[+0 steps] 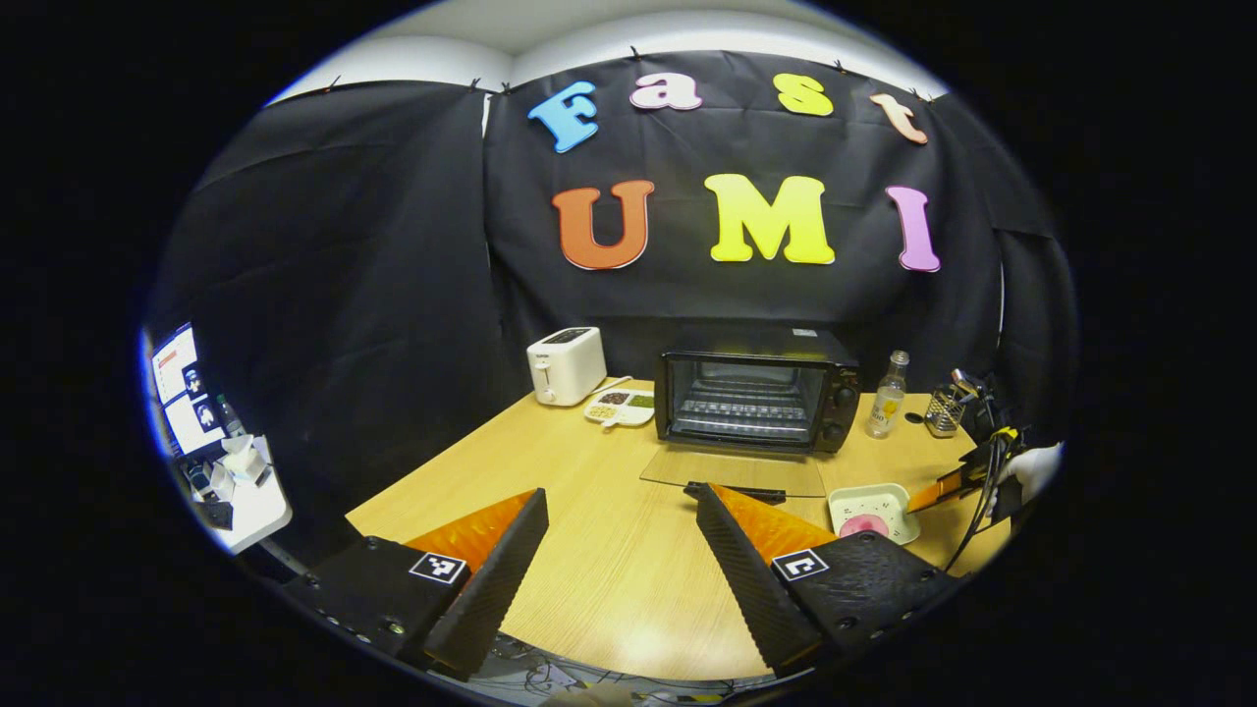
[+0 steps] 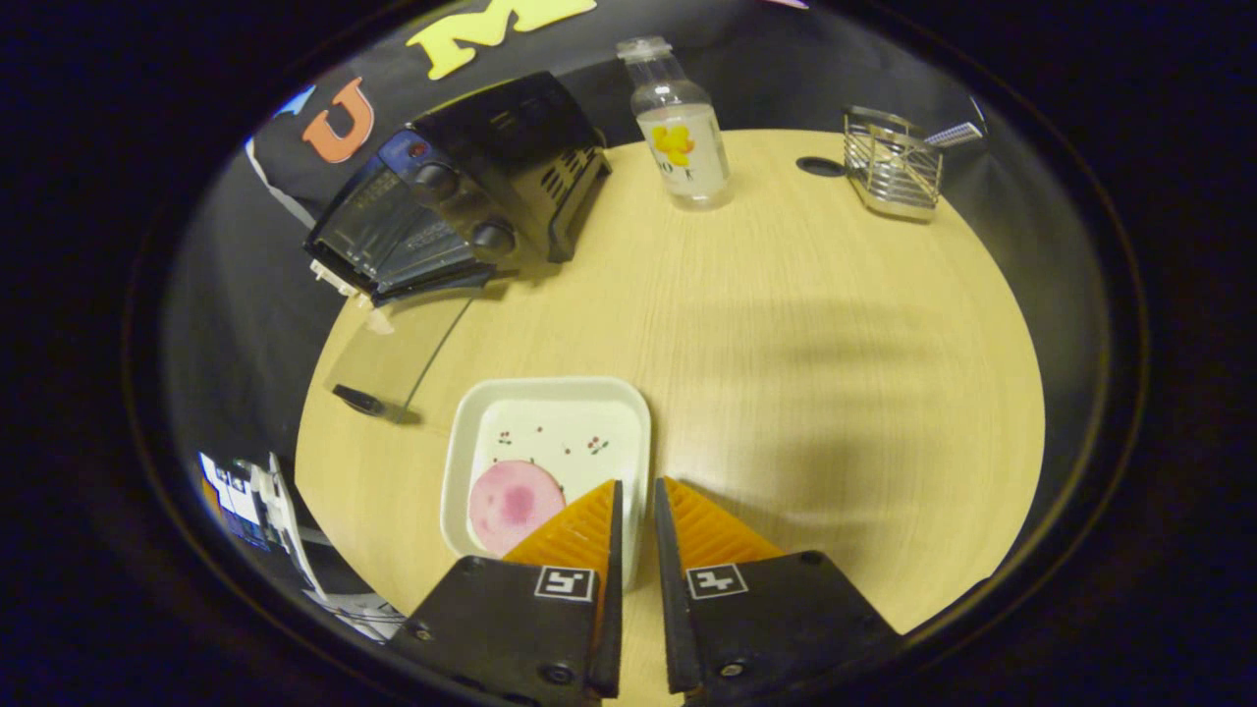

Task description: Open the electric oven with the left hand, put the food in, and close the electric oven.

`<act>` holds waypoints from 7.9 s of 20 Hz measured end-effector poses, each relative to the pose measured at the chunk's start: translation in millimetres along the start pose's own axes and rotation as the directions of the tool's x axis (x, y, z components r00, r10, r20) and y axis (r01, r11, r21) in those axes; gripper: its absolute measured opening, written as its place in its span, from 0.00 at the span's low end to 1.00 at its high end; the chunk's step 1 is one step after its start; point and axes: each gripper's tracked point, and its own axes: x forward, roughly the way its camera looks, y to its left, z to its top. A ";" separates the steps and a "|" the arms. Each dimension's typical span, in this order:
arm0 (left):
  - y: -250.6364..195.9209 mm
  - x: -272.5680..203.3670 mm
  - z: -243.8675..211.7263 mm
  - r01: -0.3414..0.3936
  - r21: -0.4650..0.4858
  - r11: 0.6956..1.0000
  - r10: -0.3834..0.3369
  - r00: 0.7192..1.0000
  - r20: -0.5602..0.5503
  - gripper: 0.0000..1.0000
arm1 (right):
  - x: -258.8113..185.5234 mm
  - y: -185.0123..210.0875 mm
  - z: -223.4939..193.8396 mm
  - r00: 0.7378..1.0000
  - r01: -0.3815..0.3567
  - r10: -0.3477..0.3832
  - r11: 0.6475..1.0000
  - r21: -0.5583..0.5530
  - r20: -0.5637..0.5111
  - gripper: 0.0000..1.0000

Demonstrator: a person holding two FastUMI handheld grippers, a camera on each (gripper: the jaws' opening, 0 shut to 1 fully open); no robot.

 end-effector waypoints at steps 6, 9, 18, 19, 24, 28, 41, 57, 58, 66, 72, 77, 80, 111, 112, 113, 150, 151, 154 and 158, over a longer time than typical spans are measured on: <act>14.1 -2.6 13.4 -0.023 -0.055 0.998 0.025 0.999 0.047 0.97 | 4.5 -3.6 -7.2 0.993 -0.019 0.030 0.995 0.100 -0.116 0.04; 20.7 6.9 18.6 0.007 -0.070 0.997 -0.002 0.997 0.074 0.98 | 3.6 -2.0 -6.2 0.989 -0.062 0.085 0.981 0.184 -0.118 0.04; 35.2 38.9 18.6 0.154 -0.013 0.988 -0.152 0.985 0.076 0.97 | -37.9 12.3 1.1 0.988 -0.126 0.077 0.904 0.409 0.134 0.04; 33.4 42.2 19.0 0.175 -0.009 0.985 -0.174 0.982 0.070 0.97 | -43.9 15.3 3.5 0.984 -0.141 0.077 0.895 0.424 0.164 0.04; 29.9 55.1 26.2 0.248 0.016 0.969 -0.248 0.965 0.080 0.97 | -69.1 27.2 6.8 0.962 -0.188 0.046 0.825 0.532 0.268 0.04; 29.3 58.6 31.1 0.277 0.052 0.960 -0.280 0.956 0.087 0.97 | -90.0 58.3 8.6 0.934 -0.269 0.051 0.751 0.603 0.353 0.04; 39.5 46.1 42.2 0.303 0.086 0.949 -0.311 0.946 0.096 0.97 | -15.0 212.3 22.9 0.909 -0.387 0.122 0.608 0.694 0.399 0.04; 90.1 35.4 38.1 0.127 0.019 0.992 -0.129 0.988 0.083 0.97 | 66.9 256.7 134.9 0.885 -0.418 0.102 0.603 0.680 0.454 0.04; 93.4 35.1 35.9 0.111 0.016 0.994 -0.112 0.991 0.077 0.97 | 72.7 258.2 141.7 0.882 -0.421 0.105 0.612 0.670 0.459 0.04; 104.0 29.9 33.4 0.035 -0.002 0.999 -0.035 0.997 0.062 0.97 | 75.8 261.6 193.2 0.793 -0.541 0.147 0.618 0.571 0.591 0.14; 101.1 33.8 30.5 0.041 -0.018 0.999 -0.040 0.997 0.067 0.98 | 49.2 256.9 167.5 0.805 -0.505 0.163 0.695 0.513 0.571 0.48; 89.3 38.5 25.2 0.096 -0.011 0.995 -0.095 0.993 0.073 0.98 | -2.4 253.2 134.1 0.806 -0.425 0.169 0.832 0.356 0.567 0.71; 76.6 42.3 18.8 0.142 0.001 0.990 -0.141 0.987 0.071 0.98 | -47.9 242.8 123.3 0.775 -0.298 0.137 0.940 0.165 0.617 0.92; -145.6 170.4 -142.4 0.451 0.178 0.874 -0.409 0.883 -0.230 0.97 | -286.3 55.5 15.6 0.672 0.281 -0.208 0.960 0.015 0.710 1.00; -147.0 174.9 -145.4 0.446 0.172 0.878 -0.403 0.884 -0.237 0.98 | -289.0 52.4 15.1 0.670 0.288 -0.213 0.957 0.015 0.711 1.00; -147.9 180.4 -149.4 0.442 0.168 0.881 -0.397 0.884 -0.245 0.98 | -289.4 50.0 15.0 0.668 0.296 -0.222 0.955 0.020 0.710 1.00; -174.8 226.6 -0.9 0.459 0.140 0.877 -0.449 0.888 -0.096 0.98 | -321.0 70.0 8.6 0.598 0.296 -0.273 0.949 0.109 0.754 1.00; -173.0 218.0 1.4 0.467 0.138 0.874 -0.460 0.884 -0.081 0.98 | -324.7 72.6 5.1 0.592 0.307 -0.283 0.945 0.113 0.754 1.00; -159.2 180.4 16.9 0.480 0.099 0.871 -0.481 0.877 -0.024 0.98 | -331.0 81.2 -2.8 0.581 0.326 -0.294 0.938 0.113 0.759 1.00; -125.8 117.0 59.0 0.462 0.123 0.878 -0.474 0.876 0.090 0.97 | -347.4 91.6 0.8 0.537 0.329 -0.280 0.938 0.108 0.796 1.00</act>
